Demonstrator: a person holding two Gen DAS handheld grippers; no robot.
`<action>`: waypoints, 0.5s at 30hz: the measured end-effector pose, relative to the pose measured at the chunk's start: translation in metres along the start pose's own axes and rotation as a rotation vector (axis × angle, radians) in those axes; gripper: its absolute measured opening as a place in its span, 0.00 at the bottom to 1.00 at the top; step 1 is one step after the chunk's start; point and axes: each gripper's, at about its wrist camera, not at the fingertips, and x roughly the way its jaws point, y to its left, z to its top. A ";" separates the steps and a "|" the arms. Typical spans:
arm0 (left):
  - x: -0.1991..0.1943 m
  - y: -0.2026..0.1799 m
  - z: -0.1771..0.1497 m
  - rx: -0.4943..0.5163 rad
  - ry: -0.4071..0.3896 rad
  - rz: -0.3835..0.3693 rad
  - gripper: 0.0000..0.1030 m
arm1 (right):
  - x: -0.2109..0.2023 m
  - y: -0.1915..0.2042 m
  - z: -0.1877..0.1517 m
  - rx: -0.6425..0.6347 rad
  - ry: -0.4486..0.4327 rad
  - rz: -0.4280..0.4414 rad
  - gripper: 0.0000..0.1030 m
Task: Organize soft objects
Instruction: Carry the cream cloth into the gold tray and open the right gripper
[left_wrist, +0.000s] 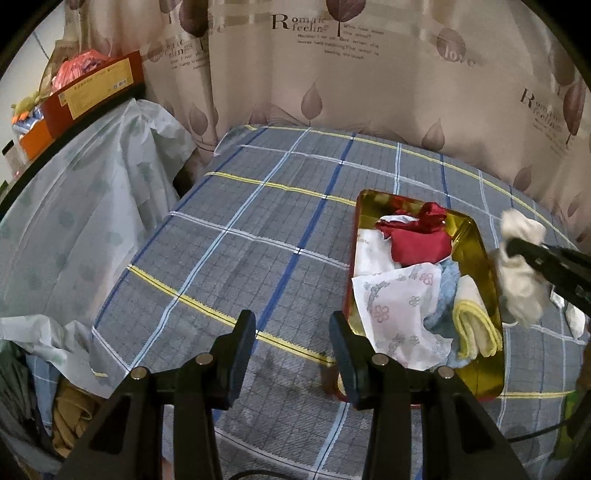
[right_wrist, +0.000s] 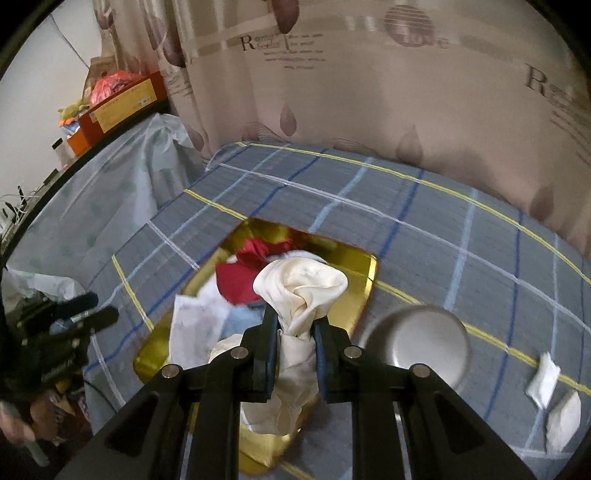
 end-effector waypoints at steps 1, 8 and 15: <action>0.000 0.001 0.000 -0.005 0.000 -0.003 0.41 | 0.005 0.001 0.004 0.001 0.003 0.003 0.16; 0.004 0.008 0.001 -0.042 0.013 -0.022 0.41 | 0.044 0.002 0.015 0.019 0.053 -0.013 0.18; 0.007 0.007 0.000 -0.046 0.027 -0.033 0.41 | 0.077 -0.010 0.018 0.041 0.093 -0.070 0.23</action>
